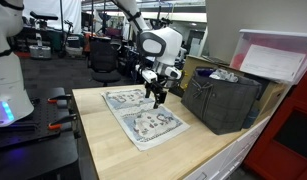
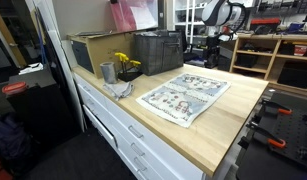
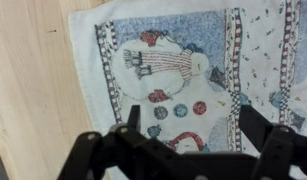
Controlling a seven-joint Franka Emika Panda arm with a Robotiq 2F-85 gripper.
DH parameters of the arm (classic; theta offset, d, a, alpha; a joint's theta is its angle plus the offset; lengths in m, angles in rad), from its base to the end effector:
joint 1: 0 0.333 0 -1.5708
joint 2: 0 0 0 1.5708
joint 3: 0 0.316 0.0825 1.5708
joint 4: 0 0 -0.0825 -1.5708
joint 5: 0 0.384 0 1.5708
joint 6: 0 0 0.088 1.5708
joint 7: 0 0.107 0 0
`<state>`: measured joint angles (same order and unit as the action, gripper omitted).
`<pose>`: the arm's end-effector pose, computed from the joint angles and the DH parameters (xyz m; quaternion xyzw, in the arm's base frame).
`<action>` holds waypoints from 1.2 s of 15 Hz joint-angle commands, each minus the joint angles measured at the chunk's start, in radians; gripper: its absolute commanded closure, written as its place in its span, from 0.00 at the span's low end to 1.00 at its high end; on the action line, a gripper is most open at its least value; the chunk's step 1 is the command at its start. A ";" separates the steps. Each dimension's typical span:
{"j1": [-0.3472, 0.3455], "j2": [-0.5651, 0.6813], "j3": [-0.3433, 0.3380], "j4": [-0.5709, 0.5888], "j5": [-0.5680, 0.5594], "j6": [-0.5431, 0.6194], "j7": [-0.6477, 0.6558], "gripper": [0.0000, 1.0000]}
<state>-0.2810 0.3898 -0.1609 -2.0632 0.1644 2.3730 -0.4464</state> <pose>0.5290 -0.2469 0.2390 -0.9976 0.0541 0.0220 0.0373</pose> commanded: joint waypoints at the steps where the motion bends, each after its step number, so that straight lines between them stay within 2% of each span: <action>1: -0.018 0.021 0.019 0.026 -0.017 -0.020 0.018 0.00; 11: -0.076 0.278 0.023 0.282 -0.031 -0.056 0.080 0.00; 18: -0.137 0.353 0.044 0.403 -0.028 -0.121 0.051 0.00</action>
<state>-0.3859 0.7188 -0.1368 -1.7299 0.1510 2.3117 -0.3883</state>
